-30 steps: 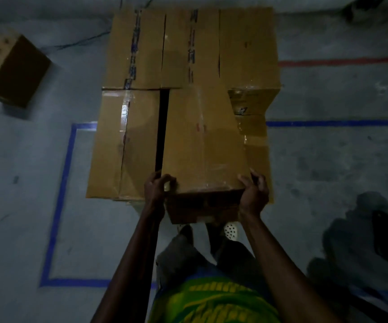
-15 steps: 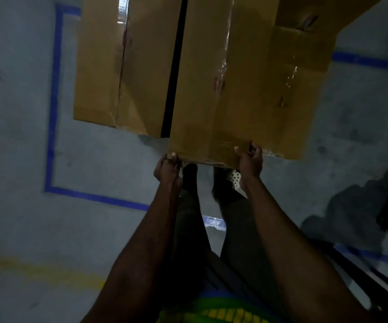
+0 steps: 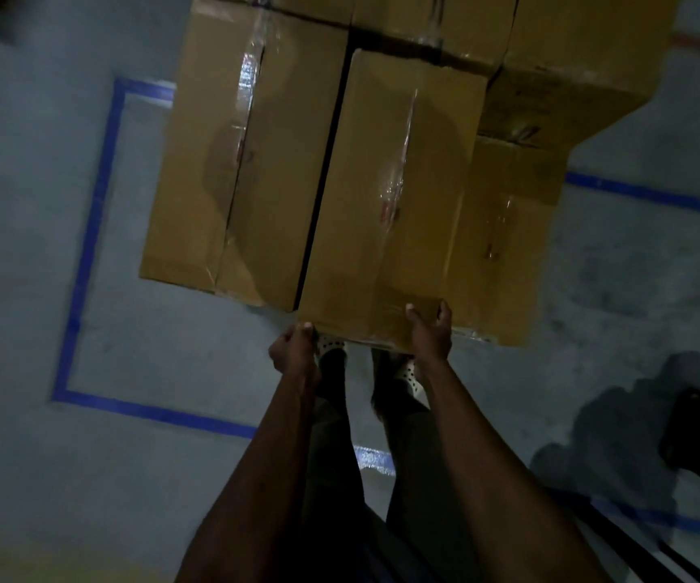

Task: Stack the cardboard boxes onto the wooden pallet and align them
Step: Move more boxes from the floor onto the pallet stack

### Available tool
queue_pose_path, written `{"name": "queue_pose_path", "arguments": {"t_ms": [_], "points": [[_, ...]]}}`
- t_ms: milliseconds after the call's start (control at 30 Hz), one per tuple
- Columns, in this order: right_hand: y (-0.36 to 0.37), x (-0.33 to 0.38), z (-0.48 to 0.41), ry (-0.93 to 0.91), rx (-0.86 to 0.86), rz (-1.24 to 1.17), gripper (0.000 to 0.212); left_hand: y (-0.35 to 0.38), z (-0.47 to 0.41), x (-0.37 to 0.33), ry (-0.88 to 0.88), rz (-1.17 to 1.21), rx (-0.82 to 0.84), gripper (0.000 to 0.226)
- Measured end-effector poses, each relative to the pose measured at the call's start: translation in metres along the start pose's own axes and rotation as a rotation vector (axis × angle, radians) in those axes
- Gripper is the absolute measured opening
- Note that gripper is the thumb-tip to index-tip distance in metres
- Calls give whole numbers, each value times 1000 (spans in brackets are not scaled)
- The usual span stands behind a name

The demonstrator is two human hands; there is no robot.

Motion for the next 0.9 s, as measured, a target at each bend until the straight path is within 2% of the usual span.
{"name": "queue_pose_path", "arguments": {"t_ms": [67,333,500,600,733,900], "points": [[2,7,-4,-24,-11,26,83,5,-1,-2,-14,10,-1,9],[13,31,-19,-34,13,90,83,19,-2,-29,-86,25,-38,12],[18,30,-22,-40,-13,128,87,33,3,-42,-80,135,127,21],[21,30,-19,-43,-21,178,84,28,5,-39,-103,109,117,17],[16,26,-17,-47,-52,227,81,23,1,-37,-41,-25,101,10],[13,25,-14,-29,-100,254,78,13,-3,-47,116,-314,-54,30]]}}
Point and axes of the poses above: each hand's wrist, its own z-axis away from the middle knuckle, its own y-axis out of the palm, x = y × z, the point moved 10 cm from there along -z, towards the middle knuckle, and after that the axes turned 10 degrees about -z, right-handed, at the moved point
